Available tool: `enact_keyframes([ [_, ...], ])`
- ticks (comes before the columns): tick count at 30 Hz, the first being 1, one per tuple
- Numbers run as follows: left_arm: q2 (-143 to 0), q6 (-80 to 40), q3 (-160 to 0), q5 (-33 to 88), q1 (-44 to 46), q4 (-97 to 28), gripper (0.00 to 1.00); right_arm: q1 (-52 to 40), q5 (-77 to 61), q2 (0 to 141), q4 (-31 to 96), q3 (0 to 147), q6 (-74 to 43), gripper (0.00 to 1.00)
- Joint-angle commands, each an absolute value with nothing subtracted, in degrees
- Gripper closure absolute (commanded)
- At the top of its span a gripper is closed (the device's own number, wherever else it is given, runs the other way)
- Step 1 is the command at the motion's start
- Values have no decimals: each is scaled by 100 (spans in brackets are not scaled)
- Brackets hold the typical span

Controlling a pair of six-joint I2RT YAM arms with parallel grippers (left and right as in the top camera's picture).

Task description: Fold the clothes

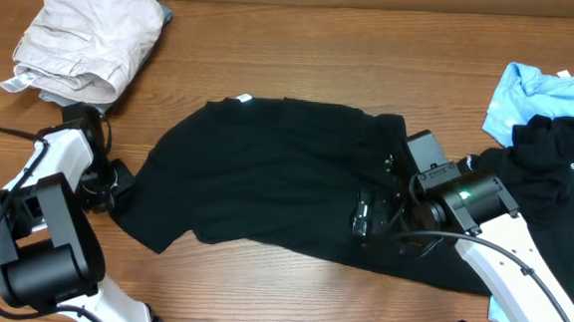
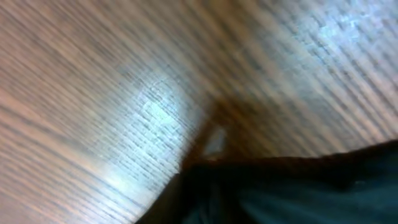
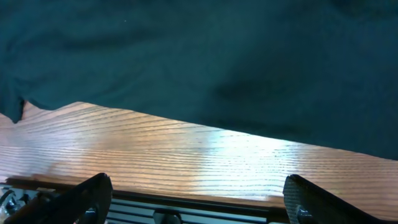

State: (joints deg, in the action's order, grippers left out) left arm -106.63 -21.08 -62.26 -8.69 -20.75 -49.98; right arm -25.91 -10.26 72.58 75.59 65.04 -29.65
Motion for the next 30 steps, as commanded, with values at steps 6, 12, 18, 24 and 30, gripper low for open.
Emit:
enact_keyframes([
  [6, -11354, -1970, -6069, -607, -2128, -4775, 96, -2620, -926, 7181, 7526, 6390, -3030, 8],
  [12, -11233, -1229, -6904, 578, -2071, -5256, 96, -2620, -902, 7181, 7599, 6357, -3052, 8],
  [18, -11021, -792, -8573, 880, -1758, -6375, 96, -2620, -904, 7181, 7498, 5846, -3308, 7],
  [24, -10733, -727, -10328, 867, -1284, -7087, 96, -2620, -906, 7181, 7070, 4890, -3706, 7],
  [30, -10368, -779, -11437, 862, -897, -7266, 96, -2620, -899, 7181, 6147, 3942, -4368, 12],
])
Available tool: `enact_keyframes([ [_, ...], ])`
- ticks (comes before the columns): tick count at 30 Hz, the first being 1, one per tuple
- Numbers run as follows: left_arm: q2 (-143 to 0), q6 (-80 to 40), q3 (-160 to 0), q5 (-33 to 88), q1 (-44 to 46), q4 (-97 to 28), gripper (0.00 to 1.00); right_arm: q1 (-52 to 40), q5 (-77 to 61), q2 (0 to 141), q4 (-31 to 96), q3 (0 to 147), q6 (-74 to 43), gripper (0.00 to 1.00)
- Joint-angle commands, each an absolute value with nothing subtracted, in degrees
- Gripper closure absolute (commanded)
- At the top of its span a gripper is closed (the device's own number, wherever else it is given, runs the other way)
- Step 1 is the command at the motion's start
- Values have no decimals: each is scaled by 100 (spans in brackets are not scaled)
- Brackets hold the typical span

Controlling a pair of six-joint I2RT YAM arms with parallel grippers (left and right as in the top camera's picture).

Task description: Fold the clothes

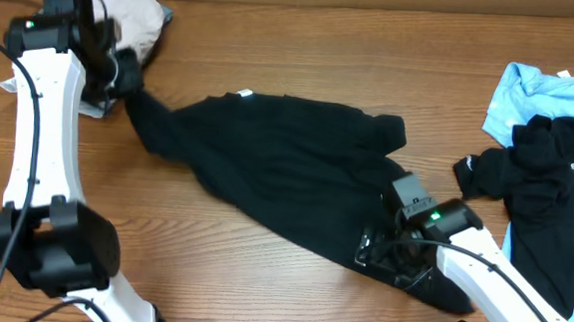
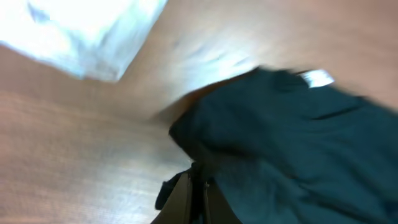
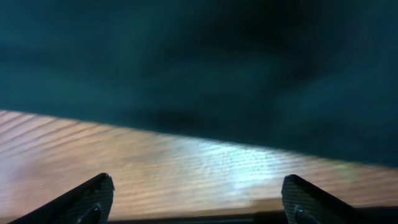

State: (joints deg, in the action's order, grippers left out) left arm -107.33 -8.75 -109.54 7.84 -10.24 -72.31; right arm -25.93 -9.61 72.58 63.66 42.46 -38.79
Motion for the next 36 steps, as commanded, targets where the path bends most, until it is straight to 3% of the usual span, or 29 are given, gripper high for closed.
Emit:
enact_keyframes([
  [1, -10294, -792, -11559, 862, -851, -7264, 96, -2620, -904, 7181, 5996, 3789, -4486, 13],
  [11, -9821, -945, -11909, 864, -735, -7122, 96, -2620, -1111, 7181, 5468, 2917, -4873, 18],
  [15, -9826, -943, -11904, 862, -735, -7185, 96, -2620, -1133, 7192, 5450, 2912, -4871, 30],
  [16, -9826, -941, -11904, 860, -735, -7199, 96, -2620, -1149, 7203, 5448, 2912, -4869, 36],
  [18, -9826, -941, -11904, 860, -735, -7216, 96, -2620, -1164, 7240, 5448, 2912, -4869, 61],
  [21, -9824, -939, -11904, 858, -735, -7225, 96, -2620, -1164, 7293, 5441, 2912, -4869, 90],
  [22, -9824, -941, -11904, 860, -735, -7231, 96, -2620, -1164, 7299, 5430, 2912, -4869, 96],
  [31, -9824, -886, -11904, 836, -735, -7277, 96, -2480, -1017, 7260, 5981, 3599, -4829, 96],
  [34, -9824, -875, -11904, 703, -735, -7334, 96, -2423, -676, 7253, 6733, 3881, -5131, 71],
  [36, -9826, -875, -11904, 569, -735, -7363, 96, -2425, -701, 7255, 7046, 3870, -5129, 61],
])
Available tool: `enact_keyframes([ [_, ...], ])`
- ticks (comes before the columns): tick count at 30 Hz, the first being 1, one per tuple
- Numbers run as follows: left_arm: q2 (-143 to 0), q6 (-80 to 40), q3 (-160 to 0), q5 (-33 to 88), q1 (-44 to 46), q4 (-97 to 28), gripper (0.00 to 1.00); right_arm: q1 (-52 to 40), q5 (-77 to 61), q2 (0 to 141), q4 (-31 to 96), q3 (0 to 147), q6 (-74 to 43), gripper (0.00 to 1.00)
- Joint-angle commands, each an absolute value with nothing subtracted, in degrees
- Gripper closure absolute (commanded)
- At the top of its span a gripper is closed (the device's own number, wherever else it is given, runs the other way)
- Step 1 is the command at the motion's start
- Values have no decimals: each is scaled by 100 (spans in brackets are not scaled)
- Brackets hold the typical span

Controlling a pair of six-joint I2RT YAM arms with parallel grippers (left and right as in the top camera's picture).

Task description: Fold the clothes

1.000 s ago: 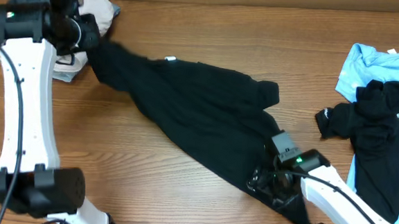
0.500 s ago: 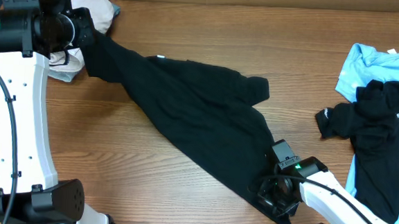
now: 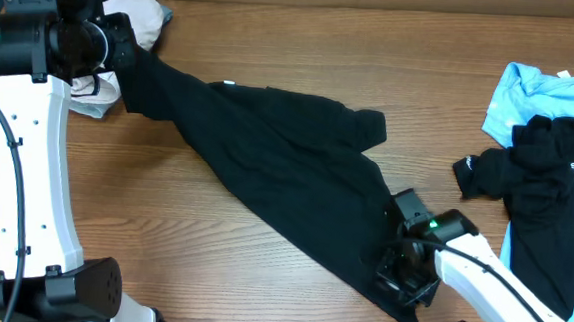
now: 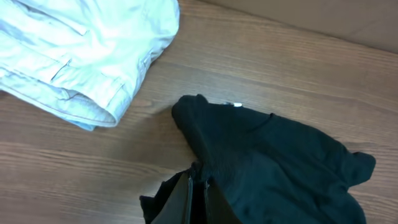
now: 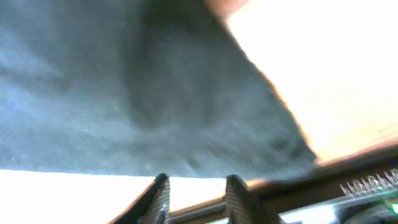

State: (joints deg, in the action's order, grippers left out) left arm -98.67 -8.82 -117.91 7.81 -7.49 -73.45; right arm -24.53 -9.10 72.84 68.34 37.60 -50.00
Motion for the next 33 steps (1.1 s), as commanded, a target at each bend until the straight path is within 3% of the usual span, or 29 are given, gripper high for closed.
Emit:
enact_keyframes([
  [1, -9826, -873, -11904, 528, -735, -7371, 96, -2425, -773, 7255, 7166, 3850, -5129, 57],
  [4, -9824, -875, -11904, 523, -735, -7371, 96, -2438, -1160, 7255, 7343, 3787, -5124, 48],
  [16, -9887, -873, -11902, 405, -735, -7363, 96, -2443, -1291, 7255, 6792, 3002, -5500, 30],
  [22, -9911, -875, -11902, 405, -735, -7352, 96, -2443, -1094, 7255, 6497, 2882, -5629, 31],
  [27, -9911, -875, -11902, 403, -735, -7349, 96, -2440, -945, 7255, 6366, 2882, -5706, 50],
  [33, -9911, -875, -11902, 405, -735, -7352, 96, -2440, -947, 7255, 6195, 2888, -5704, 85],
])
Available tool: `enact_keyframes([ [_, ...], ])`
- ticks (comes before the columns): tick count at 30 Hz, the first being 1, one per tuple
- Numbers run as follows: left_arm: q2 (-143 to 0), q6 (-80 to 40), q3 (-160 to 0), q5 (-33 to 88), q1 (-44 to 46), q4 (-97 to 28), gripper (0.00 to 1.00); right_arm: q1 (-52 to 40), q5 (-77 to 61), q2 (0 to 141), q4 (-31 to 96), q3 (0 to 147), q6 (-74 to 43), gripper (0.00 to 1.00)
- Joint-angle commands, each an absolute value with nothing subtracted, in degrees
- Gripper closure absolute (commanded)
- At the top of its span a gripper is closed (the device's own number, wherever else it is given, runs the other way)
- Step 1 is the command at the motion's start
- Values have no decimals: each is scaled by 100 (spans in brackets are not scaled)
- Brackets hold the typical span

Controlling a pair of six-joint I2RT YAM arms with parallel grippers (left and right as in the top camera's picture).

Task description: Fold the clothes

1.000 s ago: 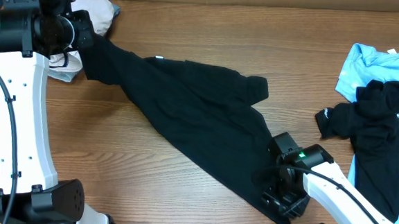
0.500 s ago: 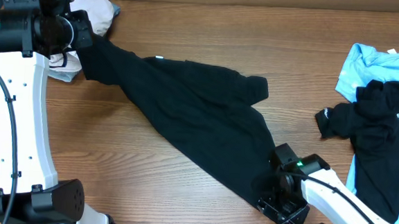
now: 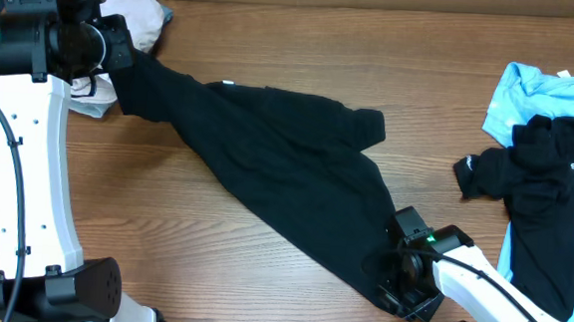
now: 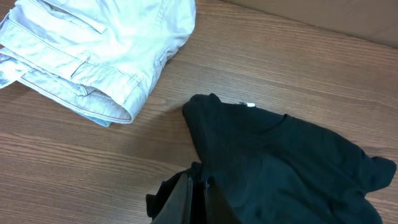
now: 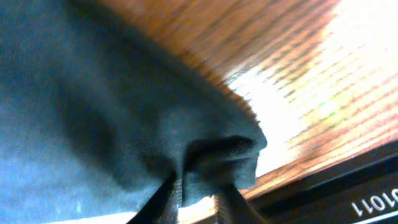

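Note:
A black shirt (image 3: 276, 170) stretches diagonally across the table from the far left to the near right. My left gripper (image 3: 119, 56) is shut on its far-left end, held raised; in the left wrist view the black shirt (image 4: 280, 162) hangs from the left gripper (image 4: 198, 186). My right gripper (image 3: 399, 288) is shut on the near-right corner at the table's front edge; in the right wrist view the black shirt (image 5: 112, 112) is bunched in the right gripper (image 5: 198, 198).
Folded beige trousers (image 3: 131, 12) lie at the far left, seen whole in the left wrist view as beige trousers (image 4: 93, 50). A black printed shirt (image 3: 545, 187) and a light blue shirt (image 3: 541, 92) lie at the right edge.
My right gripper has shifted slightly nearer the front edge, and the cloth is now bunched tightly in its jaws. The left gripper holds the same place with the shirt's end.
The black shirt lay spread in the middle, my left gripper low at its left edge and my right open over its right part. Then the left had carried that end to the far left. The shirt now stretches diagonally, with both grippers shut on opposite ends.

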State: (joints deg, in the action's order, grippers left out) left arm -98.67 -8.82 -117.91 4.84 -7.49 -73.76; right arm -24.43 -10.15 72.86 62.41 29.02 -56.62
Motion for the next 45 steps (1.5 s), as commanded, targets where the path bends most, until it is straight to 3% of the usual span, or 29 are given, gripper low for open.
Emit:
enact_keyframes([
  [1, -9911, -875, -11902, 405, -735, -7354, 96, -2440, -947, 7255, 6193, 2897, -5701, 91],
  [2, -9911, -875, -11902, 405, -735, -7358, 96, -2440, -952, 7253, 6195, 2908, -5686, 96],
  [9, -9911, -858, -11904, 392, -738, -7347, 96, -2440, -1017, 7196, 6692, 3667, -5273, 96],
  [15, -9732, -768, -12134, 386, -825, -7411, 96, -2241, -336, 7002, 7765, 5819, -4512, 96],
  [21, -9334, -764, -12803, 384, -875, -7605, 96, -1393, 510, 7002, 9030, 8770, -3640, 96],
  [30, -8576, -775, -13520, 143, -875, -7634, 96, 329, 519, 7004, 9668, 11837, -2683, 96],
  [37, -7808, -829, -13592, -43, -875, -7723, 96, 698, 377, 6875, 9703, 12643, -2497, 96],
  [45, -7393, -1074, -13559, -460, -875, -8497, 96, 698, 292, 6836, 9703, 12464, -2353, 96],
])
